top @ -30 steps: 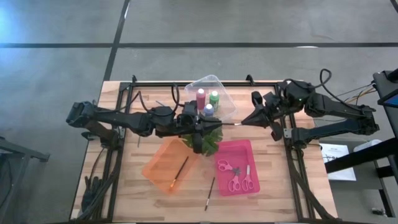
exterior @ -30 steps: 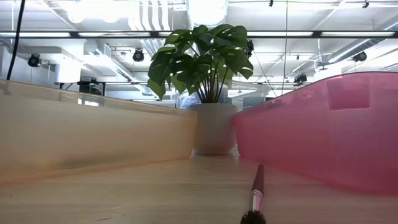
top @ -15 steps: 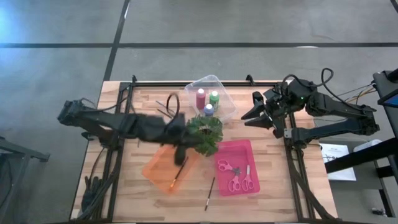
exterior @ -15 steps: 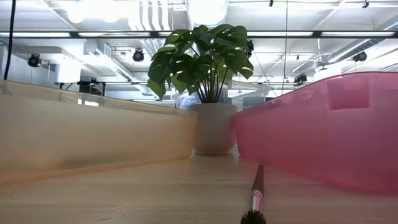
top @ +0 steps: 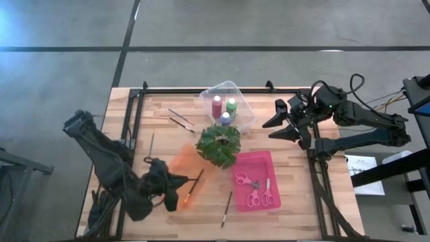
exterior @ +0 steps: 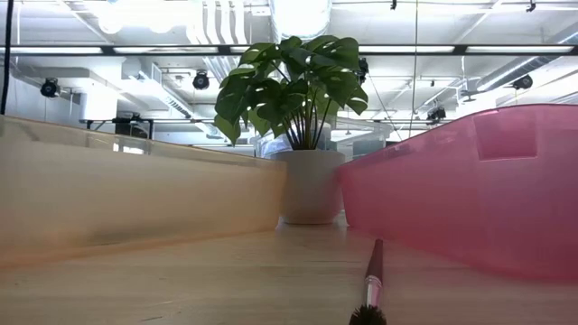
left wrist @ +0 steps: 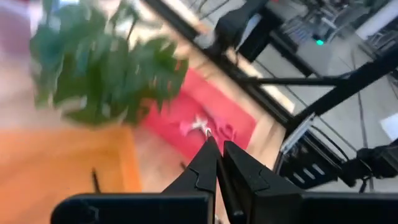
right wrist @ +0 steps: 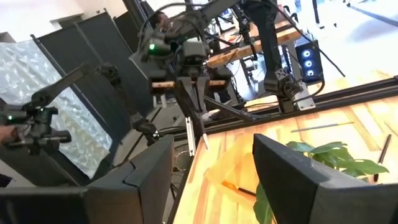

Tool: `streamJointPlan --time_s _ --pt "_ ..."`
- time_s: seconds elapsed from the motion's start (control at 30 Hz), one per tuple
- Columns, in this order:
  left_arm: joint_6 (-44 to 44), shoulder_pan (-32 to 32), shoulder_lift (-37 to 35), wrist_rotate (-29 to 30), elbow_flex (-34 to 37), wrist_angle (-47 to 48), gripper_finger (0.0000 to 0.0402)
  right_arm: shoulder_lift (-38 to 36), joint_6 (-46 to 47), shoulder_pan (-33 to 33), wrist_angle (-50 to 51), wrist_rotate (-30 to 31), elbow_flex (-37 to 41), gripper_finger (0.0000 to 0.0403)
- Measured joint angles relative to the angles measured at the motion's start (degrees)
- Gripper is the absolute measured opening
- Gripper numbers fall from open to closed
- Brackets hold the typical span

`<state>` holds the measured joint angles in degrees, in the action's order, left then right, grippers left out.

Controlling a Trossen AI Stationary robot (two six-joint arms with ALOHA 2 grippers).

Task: Pick & Place Paint Supplies
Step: Put the white eyeshadow brush into the orange bin

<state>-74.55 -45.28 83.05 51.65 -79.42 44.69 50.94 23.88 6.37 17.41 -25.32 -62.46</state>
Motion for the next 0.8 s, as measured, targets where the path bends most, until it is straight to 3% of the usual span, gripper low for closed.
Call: streamJointPlan --time_s 0.07,0.23,0.5,0.7,0.8 --pt "-4.56 -0.27 1.01 -3.02 -0.07 2.71 0.0016 -0.02 0.17 0.02 0.09 0.0 0.0 0.0212" --pt "-4.47 4.35 1.35 -19.62 -0.1 6.27 0.0016 -0.07 0.17 0.02 0.04 -0.02 0.0 0.0212" --pt "11.96 20.59 0.3 -53.35 -3.5 10.41 0.0016 -0.07 -0.17 0.01 0.23 -0.01 0.0 0.0212" --pt "25.01 32.09 0.34 -69.41 -4.93 22.22 0.0016 -0.09 -1.46 0.0 1.04 0.0 0.0 0.0212" --pt "30.8 35.93 0.36 -74.5 -4.16 23.86 0.0016 -0.09 -1.69 0.0 2.49 -0.02 0.0 0.0212"
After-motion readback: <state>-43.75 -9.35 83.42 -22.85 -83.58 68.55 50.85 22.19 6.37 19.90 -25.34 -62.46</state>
